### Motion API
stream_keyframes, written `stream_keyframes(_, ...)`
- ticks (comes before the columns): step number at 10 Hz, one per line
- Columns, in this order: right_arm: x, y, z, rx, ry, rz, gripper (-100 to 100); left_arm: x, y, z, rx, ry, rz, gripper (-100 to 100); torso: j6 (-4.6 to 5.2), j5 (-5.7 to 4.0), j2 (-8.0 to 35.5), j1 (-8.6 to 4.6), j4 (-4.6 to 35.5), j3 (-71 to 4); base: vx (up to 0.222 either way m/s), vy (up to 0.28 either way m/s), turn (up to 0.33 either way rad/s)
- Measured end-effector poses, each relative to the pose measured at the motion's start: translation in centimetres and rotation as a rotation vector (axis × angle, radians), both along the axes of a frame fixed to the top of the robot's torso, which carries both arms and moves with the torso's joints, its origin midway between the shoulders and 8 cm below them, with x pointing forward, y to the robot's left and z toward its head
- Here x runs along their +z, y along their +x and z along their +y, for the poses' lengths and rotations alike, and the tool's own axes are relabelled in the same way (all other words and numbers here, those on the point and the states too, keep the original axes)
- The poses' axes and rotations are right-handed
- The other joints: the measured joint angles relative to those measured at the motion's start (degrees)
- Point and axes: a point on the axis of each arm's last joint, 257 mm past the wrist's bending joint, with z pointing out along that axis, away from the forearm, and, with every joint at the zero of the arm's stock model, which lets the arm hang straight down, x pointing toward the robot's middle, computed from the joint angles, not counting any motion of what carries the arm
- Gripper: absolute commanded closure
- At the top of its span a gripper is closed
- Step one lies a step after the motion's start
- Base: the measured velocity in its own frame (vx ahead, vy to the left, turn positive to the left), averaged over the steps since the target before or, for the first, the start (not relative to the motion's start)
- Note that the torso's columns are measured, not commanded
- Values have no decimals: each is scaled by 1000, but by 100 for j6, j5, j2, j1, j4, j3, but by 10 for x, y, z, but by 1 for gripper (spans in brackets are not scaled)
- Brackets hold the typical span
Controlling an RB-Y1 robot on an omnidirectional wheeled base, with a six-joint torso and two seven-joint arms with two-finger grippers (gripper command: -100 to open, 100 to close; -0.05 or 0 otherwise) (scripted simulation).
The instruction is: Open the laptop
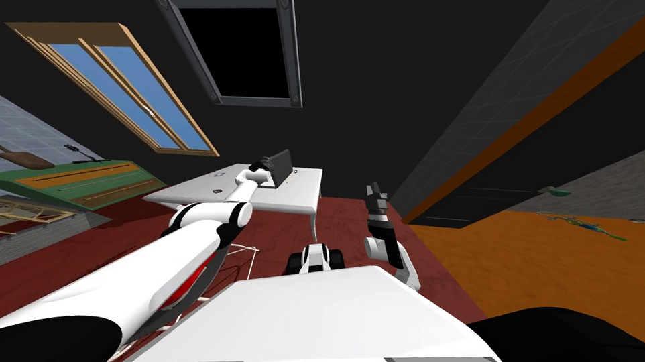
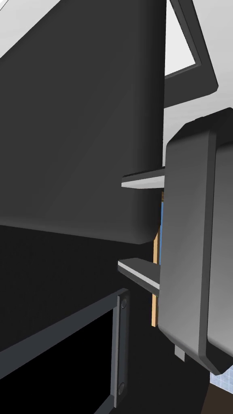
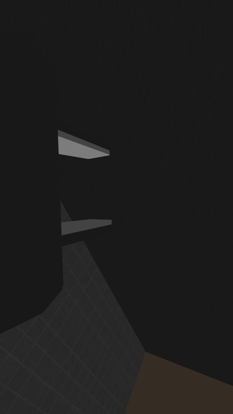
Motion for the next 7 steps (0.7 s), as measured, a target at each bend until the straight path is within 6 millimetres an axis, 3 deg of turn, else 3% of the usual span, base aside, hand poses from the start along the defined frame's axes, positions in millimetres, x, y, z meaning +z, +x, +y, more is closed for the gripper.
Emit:
stream_keyframes(1, 0, 0, 0, 0, 0, 0, 0, -13, -3, -2, -3, 3, 27, 100, -4, -1, 4, -4, 2, 1, 33, 22, 12)
stream_keyframes(3, 0, 0, 0, 0, 0, 0, 0, -1, -3, -9, -12, 10, 8, 100, -1, -9, 30, -25, 11, 18, 33, 20, -24)
stream_keyframes(4, 0, 0, 0, 0, 0, 0, 0, -17, -7, -18, -18, 11, 33, 100, 1, -5, 17, -15, 6, 11, 52, 43, -36)
stream_keyframes(5, 0, 0, 0, 0, 0, 0, 0, -25, -10, -23, -22, 14, 47, 100, -3, -3, 14, -8, 6, 7, 19, 23, 10)
stream_keyframes(6, 0, 0, 0, 0, 0, 0, 0, -16, -10, -27, -29, 20, 29, 100, -2, -5, 23, -14, 9, 12, 49, 40, -41)
stream_keyframes(7, 0, 0, 0, 0, 0, 0, 0, -31, -14, -35, -34, 21, 53, 100, 0, -3, 14, -11, 5, 9, 51, 48, -36)
